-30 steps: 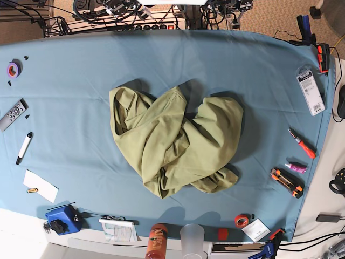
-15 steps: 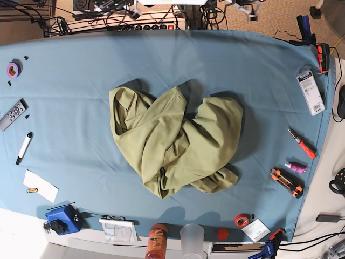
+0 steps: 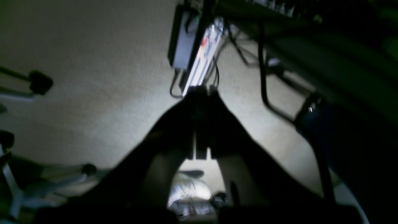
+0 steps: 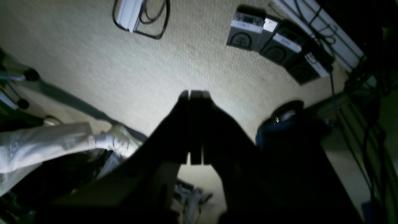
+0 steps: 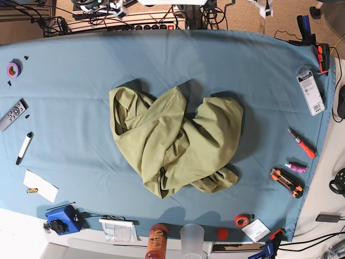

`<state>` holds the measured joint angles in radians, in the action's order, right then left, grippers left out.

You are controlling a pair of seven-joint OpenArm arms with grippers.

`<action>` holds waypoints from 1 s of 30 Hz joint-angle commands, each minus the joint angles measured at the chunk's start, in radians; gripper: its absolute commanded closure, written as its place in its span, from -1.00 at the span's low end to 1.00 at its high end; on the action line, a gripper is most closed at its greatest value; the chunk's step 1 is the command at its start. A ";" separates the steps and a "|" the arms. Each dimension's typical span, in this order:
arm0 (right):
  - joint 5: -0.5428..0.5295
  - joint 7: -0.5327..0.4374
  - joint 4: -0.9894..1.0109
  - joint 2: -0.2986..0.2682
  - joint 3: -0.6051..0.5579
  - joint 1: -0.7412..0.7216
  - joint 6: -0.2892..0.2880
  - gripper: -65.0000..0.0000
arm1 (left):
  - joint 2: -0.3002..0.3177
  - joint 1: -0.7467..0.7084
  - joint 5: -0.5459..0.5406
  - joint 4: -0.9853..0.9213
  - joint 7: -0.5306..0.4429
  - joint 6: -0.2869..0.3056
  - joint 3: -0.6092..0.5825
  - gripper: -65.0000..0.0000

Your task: Layout the t-shirt on the table in an organized manner, then fold the t-shirt properly

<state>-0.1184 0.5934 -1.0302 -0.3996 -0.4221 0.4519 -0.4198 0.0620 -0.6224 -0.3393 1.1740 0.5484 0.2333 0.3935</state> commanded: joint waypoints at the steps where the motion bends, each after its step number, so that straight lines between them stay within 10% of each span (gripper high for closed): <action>1: -0.006 0.014 -0.024 -0.014 0.026 0.023 -0.009 1.00 | 0.005 -0.030 -0.016 0.042 0.023 0.004 0.002 1.00; 30: -0.713 0.783 -0.843 -0.014 0.789 0.387 -0.032 1.00 | 0.005 -0.403 -0.174 1.006 0.519 -0.008 0.003 1.00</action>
<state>-0.8185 1.3758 -1.8595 -0.4007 0.3607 0.8288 -0.4477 0.0639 -1.0092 -0.5064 2.1639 1.0679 0.2245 0.3935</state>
